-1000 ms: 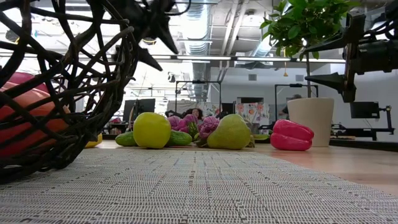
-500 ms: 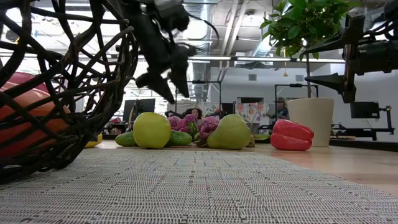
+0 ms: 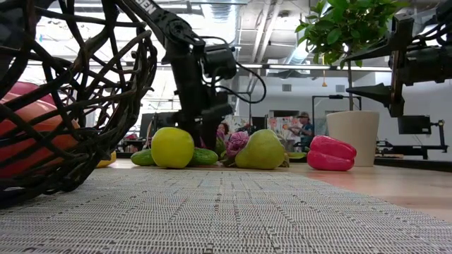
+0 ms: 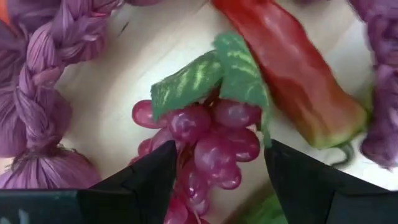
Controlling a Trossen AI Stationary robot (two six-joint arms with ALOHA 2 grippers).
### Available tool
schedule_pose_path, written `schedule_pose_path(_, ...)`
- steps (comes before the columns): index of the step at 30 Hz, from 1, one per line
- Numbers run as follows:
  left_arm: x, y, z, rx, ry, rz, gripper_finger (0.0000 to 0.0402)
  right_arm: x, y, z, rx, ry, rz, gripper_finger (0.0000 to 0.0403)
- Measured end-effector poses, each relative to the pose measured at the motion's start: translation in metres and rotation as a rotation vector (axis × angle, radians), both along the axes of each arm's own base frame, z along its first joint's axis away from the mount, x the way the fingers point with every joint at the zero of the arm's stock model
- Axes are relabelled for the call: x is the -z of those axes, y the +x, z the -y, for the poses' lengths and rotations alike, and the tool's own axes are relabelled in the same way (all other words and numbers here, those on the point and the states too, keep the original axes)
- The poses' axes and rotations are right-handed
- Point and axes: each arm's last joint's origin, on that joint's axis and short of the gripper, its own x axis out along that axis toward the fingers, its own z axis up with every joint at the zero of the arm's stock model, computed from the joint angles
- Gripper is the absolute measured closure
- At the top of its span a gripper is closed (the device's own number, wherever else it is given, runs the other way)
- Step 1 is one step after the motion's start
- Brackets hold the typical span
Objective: Build produce basket
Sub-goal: Put the grapes into the black wire basket
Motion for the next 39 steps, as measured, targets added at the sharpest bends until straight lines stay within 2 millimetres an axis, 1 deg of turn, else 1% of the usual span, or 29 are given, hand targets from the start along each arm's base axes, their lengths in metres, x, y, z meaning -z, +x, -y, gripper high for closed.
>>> schedule_pose_path(4, -0.001, 0.000, -0.003, -0.019, 0.024, 0.011, 0.0180, 0.000, 0.000, 0.000, 0.000, 0.000, 0.000, 0.0069)
schedule_pose_path(7, -0.004, -0.001, -0.005, -0.032, 0.029, 0.018, 0.0213, 0.000, 0.000, 0.000, 0.000, -0.002, -0.001, 0.0069)
schedule_pose_path(10, -0.002, -0.003, -0.006, -0.052, 0.019, 0.008, 0.0265, 0.000, 0.000, 0.000, 0.001, -0.005, -0.002, 0.0069)
schedule_pose_path(15, 0.000, 0.000, -0.006, -0.054, -0.025, 0.034, 0.0372, 0.000, 0.000, 0.000, 0.000, -0.006, -0.003, 0.0069)
schedule_pose_path(16, 0.000, 0.000, -0.005, -0.051, -0.036, 0.038, 0.0385, 0.000, 0.000, 0.000, 0.000, -0.006, -0.003, 0.0069)
schedule_pose_path(21, -0.006, 0.003, -0.003, -0.055, -0.066, 0.056, 0.0394, 0.000, 0.000, 0.000, 0.000, -0.008, -0.004, 0.0069)
schedule_pose_path(26, -0.027, 0.015, -0.002, -0.035, -0.088, 0.123, 0.0399, 0.000, 0.000, 0.000, 0.001, -0.009, -0.004, 0.0069)
schedule_pose_path(32, -0.066, 0.030, 0.002, -0.003, -0.091, 0.187, 0.0401, 0.000, 0.000, 0.000, 0.000, -0.009, -0.004, 0.0069)
schedule_pose_path(39, -0.117, 0.041, 0.013, 0.056, -0.071, 0.248, 0.0401, 0.000, 0.000, 0.000, 0.001, -0.009, -0.004, 0.0069)
